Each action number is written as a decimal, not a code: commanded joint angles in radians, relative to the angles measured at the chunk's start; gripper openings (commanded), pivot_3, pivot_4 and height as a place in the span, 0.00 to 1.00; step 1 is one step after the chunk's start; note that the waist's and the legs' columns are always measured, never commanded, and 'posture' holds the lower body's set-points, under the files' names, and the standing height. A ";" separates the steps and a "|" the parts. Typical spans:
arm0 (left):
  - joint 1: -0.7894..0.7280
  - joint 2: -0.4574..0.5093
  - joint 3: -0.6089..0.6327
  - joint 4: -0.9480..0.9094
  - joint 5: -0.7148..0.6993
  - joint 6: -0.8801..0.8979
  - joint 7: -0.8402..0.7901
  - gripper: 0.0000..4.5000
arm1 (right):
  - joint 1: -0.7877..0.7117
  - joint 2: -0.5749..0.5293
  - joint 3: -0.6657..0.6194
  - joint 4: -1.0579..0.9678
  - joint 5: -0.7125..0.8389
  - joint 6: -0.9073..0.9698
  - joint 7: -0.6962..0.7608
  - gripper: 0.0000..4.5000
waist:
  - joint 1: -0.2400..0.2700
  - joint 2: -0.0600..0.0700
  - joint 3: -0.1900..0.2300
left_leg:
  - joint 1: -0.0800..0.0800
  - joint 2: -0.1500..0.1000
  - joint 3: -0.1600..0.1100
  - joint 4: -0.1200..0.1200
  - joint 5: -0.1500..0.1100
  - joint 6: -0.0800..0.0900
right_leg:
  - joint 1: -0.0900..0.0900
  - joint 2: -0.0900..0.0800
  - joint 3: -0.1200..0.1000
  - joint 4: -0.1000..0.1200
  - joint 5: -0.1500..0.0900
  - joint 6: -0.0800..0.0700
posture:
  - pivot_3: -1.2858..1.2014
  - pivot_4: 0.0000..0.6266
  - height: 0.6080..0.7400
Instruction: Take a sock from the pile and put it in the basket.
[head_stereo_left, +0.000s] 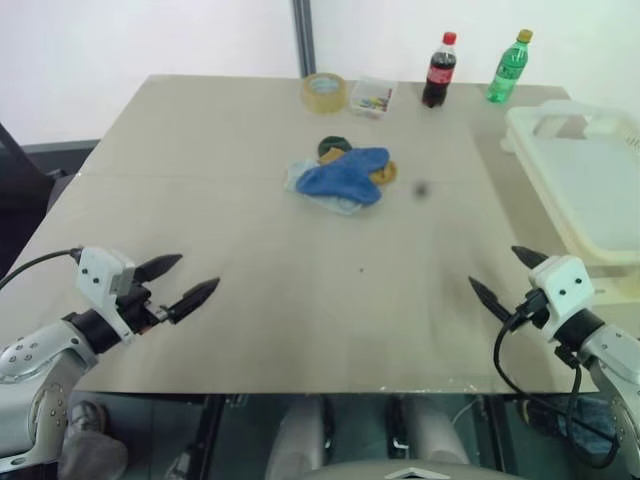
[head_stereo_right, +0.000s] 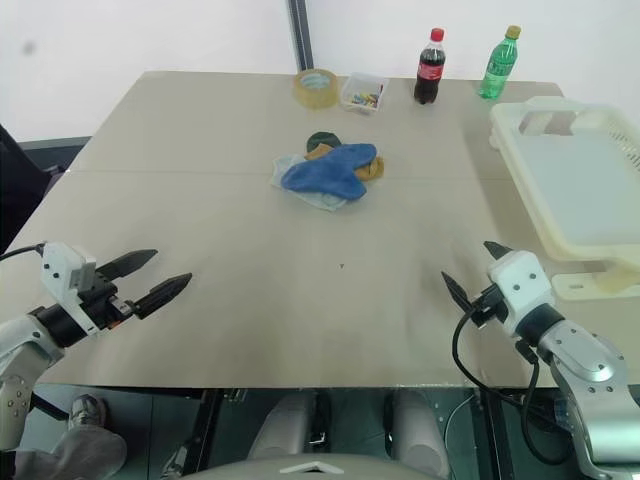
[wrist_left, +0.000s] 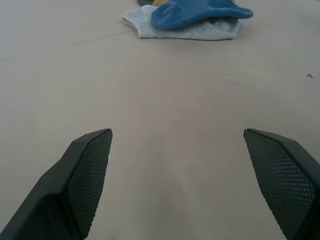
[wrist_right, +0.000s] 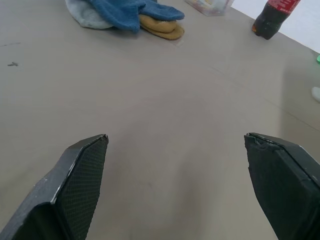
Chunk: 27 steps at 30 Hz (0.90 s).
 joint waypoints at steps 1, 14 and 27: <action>-0.009 0.006 0.015 -0.032 -0.014 0.003 -0.004 1.00 | -0.003 -0.014 -0.010 -0.051 0.003 0.006 -0.002 0.99 | 0.000 0.000 0.000 | 0.000 0.000 0.000 0.000 0.000 0.000 | 0.000 0.000 0.000 0.000 0.000 0.000 | 0.52 0.24 1.00; -0.093 -0.048 -0.119 -0.087 0.000 0.025 0.030 1.00 | -0.452 0.065 0.270 0.237 -0.106 0.039 -0.016 0.99 | -0.004 -0.001 0.001 | 0.000 0.000 0.001 0.001 0.000 0.000 | 0.000 0.001 0.000 0.002 0.002 -0.003 | 0.52 0.24 1.00; -0.149 -0.103 -0.195 -0.156 0.009 0.045 0.105 1.00 | -1.074 0.394 0.456 1.262 -0.312 -0.353 -0.118 0.60 | -0.010 -0.002 0.002 | -0.003 -0.002 0.004 0.001 0.003 -0.003 | -0.004 0.006 0.005 0.003 0.005 0.000 | 0.52 0.24 1.00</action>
